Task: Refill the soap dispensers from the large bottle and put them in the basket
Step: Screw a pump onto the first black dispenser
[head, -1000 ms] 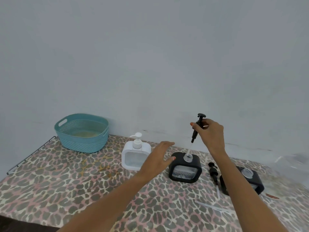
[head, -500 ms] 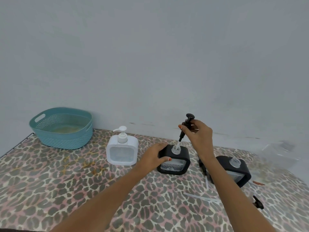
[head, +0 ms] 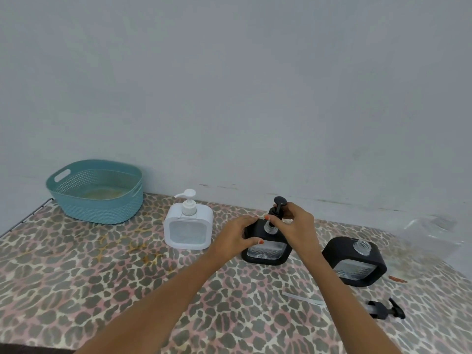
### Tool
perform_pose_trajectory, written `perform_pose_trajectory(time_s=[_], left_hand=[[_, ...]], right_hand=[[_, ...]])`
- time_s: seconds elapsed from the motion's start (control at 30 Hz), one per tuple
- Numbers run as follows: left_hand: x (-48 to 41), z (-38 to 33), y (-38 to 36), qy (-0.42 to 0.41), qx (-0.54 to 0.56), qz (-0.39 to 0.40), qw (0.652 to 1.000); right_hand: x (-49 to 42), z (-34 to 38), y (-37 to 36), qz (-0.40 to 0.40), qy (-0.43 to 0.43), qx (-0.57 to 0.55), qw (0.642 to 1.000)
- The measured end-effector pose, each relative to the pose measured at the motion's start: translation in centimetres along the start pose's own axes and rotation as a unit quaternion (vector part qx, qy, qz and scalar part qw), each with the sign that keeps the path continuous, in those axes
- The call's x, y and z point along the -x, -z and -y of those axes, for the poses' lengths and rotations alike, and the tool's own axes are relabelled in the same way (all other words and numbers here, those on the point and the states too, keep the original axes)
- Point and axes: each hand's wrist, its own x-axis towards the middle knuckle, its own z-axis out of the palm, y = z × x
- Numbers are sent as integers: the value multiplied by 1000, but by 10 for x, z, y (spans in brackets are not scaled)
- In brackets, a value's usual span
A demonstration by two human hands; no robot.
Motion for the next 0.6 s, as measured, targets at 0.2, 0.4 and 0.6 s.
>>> perform_pose_trajectory(time_s=[0.2,0.4,0.6], left_hand=[[1,-1,0,-1,8,-4,1000],[2,0,0,-2,15,-8,1000],[1,-1,0,-1,6,-5,1000]], right_hand=[[11,-8,-9,23,-22,12,999],[15,-9,-16,2,-44,23,999],[15,-8,-15,29,-67,-11,997]])
